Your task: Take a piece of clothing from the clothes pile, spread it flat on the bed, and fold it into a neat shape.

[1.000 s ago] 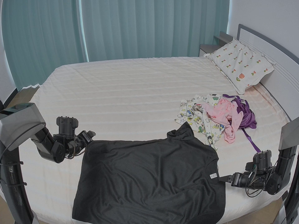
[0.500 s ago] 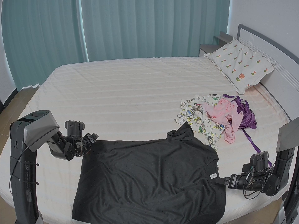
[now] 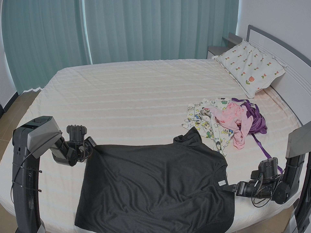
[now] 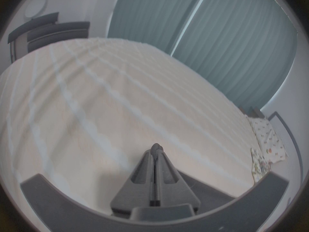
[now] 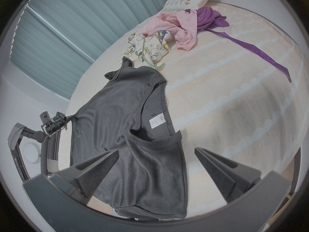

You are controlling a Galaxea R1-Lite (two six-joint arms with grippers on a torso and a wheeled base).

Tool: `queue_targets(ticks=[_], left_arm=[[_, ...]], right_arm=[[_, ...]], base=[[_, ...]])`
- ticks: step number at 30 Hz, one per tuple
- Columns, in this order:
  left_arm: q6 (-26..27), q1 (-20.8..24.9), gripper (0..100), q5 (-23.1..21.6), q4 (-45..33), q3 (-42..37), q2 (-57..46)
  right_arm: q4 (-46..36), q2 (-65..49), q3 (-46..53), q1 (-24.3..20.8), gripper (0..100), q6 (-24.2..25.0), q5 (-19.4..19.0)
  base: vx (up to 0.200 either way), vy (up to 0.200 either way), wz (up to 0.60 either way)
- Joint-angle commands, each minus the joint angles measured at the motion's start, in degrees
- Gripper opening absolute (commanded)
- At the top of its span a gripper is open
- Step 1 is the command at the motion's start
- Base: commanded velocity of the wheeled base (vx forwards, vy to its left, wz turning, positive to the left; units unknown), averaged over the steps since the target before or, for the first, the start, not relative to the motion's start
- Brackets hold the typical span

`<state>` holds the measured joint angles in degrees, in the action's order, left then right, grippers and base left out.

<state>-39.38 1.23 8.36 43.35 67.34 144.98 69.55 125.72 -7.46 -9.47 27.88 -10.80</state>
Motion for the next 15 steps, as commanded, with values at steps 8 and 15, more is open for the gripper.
queue_targets(ticks=[8, 15], left_arm=[[1.93, -1.93, 0, 4.21, 9.91, 0.95, 2.59], [2.99, -1.85, 100, 3.85, 9.91, 0.95, 3.2]], right_arm=[[0.06, 0.05, -0.1, -0.02, 100, 0.07, -0.01], [0.15, -0.13, -0.98, -0.02, 100, 0.16, -0.01]], base=[[0.0, 0.0, 0.0], [0.0, 0.0, 0.0]])
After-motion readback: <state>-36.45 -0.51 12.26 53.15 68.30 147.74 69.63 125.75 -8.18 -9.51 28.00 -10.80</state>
